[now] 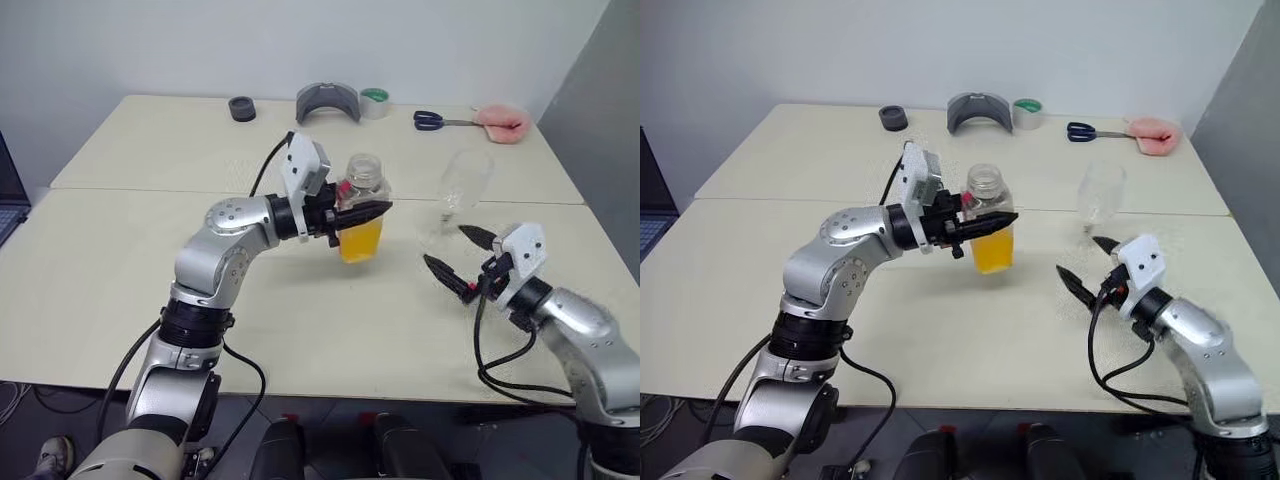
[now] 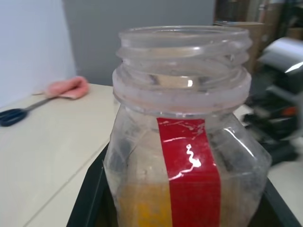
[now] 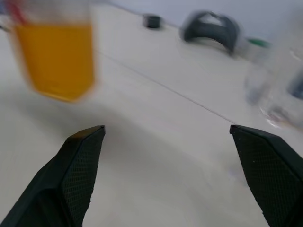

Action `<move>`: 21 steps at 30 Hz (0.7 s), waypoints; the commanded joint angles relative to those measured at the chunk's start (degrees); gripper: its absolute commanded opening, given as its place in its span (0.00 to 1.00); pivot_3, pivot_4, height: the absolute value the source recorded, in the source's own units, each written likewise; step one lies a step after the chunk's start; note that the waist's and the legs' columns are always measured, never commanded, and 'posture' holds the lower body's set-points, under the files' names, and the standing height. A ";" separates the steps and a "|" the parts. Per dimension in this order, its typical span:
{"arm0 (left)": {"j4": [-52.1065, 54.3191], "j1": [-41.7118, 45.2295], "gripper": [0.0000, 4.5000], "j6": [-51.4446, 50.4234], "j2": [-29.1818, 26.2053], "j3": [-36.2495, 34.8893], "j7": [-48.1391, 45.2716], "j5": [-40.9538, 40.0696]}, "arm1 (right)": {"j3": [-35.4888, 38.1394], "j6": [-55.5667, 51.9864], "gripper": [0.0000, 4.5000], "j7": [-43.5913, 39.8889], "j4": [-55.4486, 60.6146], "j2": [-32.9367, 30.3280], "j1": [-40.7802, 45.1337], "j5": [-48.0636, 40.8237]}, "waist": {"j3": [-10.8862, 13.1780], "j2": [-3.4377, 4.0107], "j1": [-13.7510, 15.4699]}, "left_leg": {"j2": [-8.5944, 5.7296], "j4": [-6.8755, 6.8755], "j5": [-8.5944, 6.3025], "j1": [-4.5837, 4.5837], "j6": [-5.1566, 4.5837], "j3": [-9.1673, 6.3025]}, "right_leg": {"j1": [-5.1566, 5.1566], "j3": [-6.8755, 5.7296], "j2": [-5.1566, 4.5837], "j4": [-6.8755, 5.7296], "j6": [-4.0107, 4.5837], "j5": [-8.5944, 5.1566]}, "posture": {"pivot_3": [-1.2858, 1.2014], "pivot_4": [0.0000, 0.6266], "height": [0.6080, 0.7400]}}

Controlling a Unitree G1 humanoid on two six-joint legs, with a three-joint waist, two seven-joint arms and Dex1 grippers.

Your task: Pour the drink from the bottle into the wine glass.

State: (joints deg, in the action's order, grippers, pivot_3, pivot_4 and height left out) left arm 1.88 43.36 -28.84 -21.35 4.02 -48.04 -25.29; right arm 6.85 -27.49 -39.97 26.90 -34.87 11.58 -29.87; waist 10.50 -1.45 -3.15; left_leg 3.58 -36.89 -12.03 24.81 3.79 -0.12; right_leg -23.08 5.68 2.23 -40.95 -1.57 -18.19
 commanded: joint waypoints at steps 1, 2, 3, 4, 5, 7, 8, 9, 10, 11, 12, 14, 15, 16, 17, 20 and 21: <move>-1.03 0.20 0.39 3.38 -1.51 -3.95 5.28 3.28 | 0.25 -6.25 1.00 -4.77 3.32 -1.42 6.28 -10.69 | 0.00 0.00 -0.03 | 0.00 -0.01 0.00 0.00 0.00 -0.02 | 0.01 -0.01 0.00 0.00 0.04 0.02 | 0.52 0.24 1.00; -2.02 0.16 0.39 4.19 -1.94 -4.52 6.72 4.43 | -0.14 -8.22 1.00 -4.39 3.23 -1.13 8.36 -12.77 | 0.00 0.00 -0.02 | 0.01 -0.02 0.00 0.00 0.00 -0.03 | 0.01 -0.03 0.00 0.00 0.22 0.13 | 0.52 0.24 1.00; -3.15 0.10 0.39 5.00 -2.44 -5.40 8.67 5.66 | -0.64 -10.40 1.00 -3.90 2.95 -0.69 10.67 -14.90 | 0.00 0.00 -0.01 | 0.01 -0.02 0.00 0.00 0.00 -0.05 | 0.02 -0.04 0.00 0.00 0.23 0.13 | 0.52 0.24 1.00; -4.19 0.03 0.39 5.83 -2.85 -6.21 10.77 6.98 | -0.92 -12.19 1.00 -3.20 2.62 -0.18 12.75 -16.67 | 0.00 0.00 -0.01 | 0.00 -0.02 0.00 0.00 0.00 -0.05 | 0.02 -0.04 0.00 0.00 0.23 0.13 | 0.52 0.24 1.00; -5.29 0.00 0.39 6.75 -3.17 -6.97 12.75 8.23 | -0.97 -13.70 1.00 -2.13 2.08 0.54 14.73 -18.11 | 0.00 0.00 -0.01 | 0.01 -0.03 0.00 0.01 0.00 -0.06 | 0.02 -0.04 -0.01 0.00 0.23 0.14 | 0.52 0.24 1.00; -6.80 -0.22 0.39 8.16 -3.51 -8.23 15.44 9.77 | -0.67 -15.77 1.00 0.10 1.29 1.90 17.52 -20.10 | 0.00 -0.01 0.14 | 0.01 -0.04 0.00 0.02 0.00 -0.06 | 0.02 -0.06 -0.03 0.01 0.24 0.14 | 0.52 0.24 1.00; -8.25 -0.59 0.39 9.16 -3.97 -9.49 17.43 10.80 | -0.91 -16.56 1.00 1.42 0.86 2.95 19.23 -20.67 | 0.00 -0.01 0.23 | 0.00 -0.04 0.00 0.04 0.00 -0.07 | 0.02 -0.07 -0.03 0.02 0.24 0.14 | 0.52 0.24 1.00; -9.65 -0.96 0.39 10.25 -4.46 -10.59 19.00 11.67 | -1.22 -17.07 1.00 2.44 0.56 3.91 20.49 -21.05 | 0.00 -0.01 0.27 | 0.00 -0.03 0.00 0.05 0.00 -0.06 | 0.01 -0.07 -0.05 0.02 0.24 0.14 | 0.52 0.24 1.00; -11.04 -1.31 0.39 11.42 -4.78 -11.81 20.38 12.14 | -1.67 -17.23 1.00 3.07 0.56 4.78 21.04 -21.06 | 0.00 -0.01 0.29 | 0.00 -0.03 0.00 0.05 0.00 -0.04 | 0.00 -0.06 -0.07 0.02 0.24 0.14 | 0.52 0.24 1.00; -12.15 -1.55 0.39 12.49 -4.98 -12.65 21.39 12.50 | -2.03 -17.40 1.00 3.30 0.78 5.37 21.06 -21.11 | 0.00 -0.01 0.33 | 0.00 -0.03 0.00 0.05 0.00 -0.04 | -0.01 -0.08 -0.07 0.03 0.24 0.14 | 0.52 0.24 1.00; -13.33 -1.60 0.39 13.78 -5.03 -13.14 21.87 12.70 | -2.60 -17.03 1.00 3.21 0.81 5.90 20.67 -20.57 | 0.00 -0.01 0.38 | 0.01 -0.02 0.00 0.05 0.00 -0.04 | -0.01 -0.08 -0.08 0.03 0.24 0.14 | 0.52 0.24 1.00; -15.79 -1.62 0.39 16.42 -4.48 -14.46 22.92 12.52 | -4.30 -15.14 1.00 2.59 0.48 6.85 19.13 -18.37 | 0.00 -0.02 0.62 | 0.01 -0.01 0.00 0.08 0.00 -0.04 | -0.03 -0.10 -0.08 0.05 0.24 0.14 | 0.52 0.24 1.00; -17.03 -1.61 0.39 17.70 -4.34 -14.78 23.38 12.76 | -4.92 -14.28 1.00 2.30 0.27 7.17 18.54 -17.47 | 0.00 -0.02 0.77 | 0.00 -0.02 0.00 0.09 0.00 -0.04 | -0.03 -0.10 -0.09 0.05 0.24 0.14 | 0.52 0.24 1.00; -18.40 -1.71 0.39 19.03 -4.11 -15.19 23.84 12.85 | -5.38 -13.41 1.00 2.11 -0.05 7.56 18.02 -16.61 | -0.01 -0.02 0.95 | 0.00 -0.02 0.00 0.10 0.00 -0.04 | -0.03 -0.11 -0.10 0.06 0.24 0.14 | 0.52 0.24 1.00; -19.52 -1.81 0.39 20.13 -3.83 -15.65 24.19 12.72 | -5.72 -12.63 1.00 2.06 -0.33 7.91 17.58 -15.97 | -0.01 -0.02 1.14 | -0.01 -0.02 0.00 0.11 0.00 -0.02 | -0.04 -0.10 -0.11 0.07 0.24 0.14 | 0.52 0.24 1.00; -23.10 -2.33 0.39 23.90 -2.81 -17.05 24.55 11.89 | -6.72 -10.52 1.00 1.62 -1.10 9.09 16.26 -14.26 | -0.01 -0.03 1.34 | -0.03 -0.04 0.00 0.11 0.00 0.01 | -0.04 -0.10 -0.15 0.07 0.24 0.14 | 0.52 0.24 1.00; -24.38 -2.49 0.39 24.98 -2.59 -17.33 24.71 11.98 | -6.86 -10.19 1.00 1.69 -1.17 9.48 15.99 -14.11 | -0.01 -0.03 1.34 | -0.03 -0.03 0.00 0.11 0.00 0.01 | -0.04 -0.10 -0.14 0.06 0.24 0.14 | 0.52 0.24 1.00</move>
State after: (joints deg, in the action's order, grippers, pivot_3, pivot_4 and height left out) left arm -22.44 40.62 -7.15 -24.12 -11.90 -24.03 -12.84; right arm -0.19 -39.62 -37.70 24.87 -25.84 27.68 -44.33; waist 10.50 -1.48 -1.80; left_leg 3.55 -36.92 -12.04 24.92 3.79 -0.11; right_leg -23.12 5.58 2.08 -40.89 -1.34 -18.04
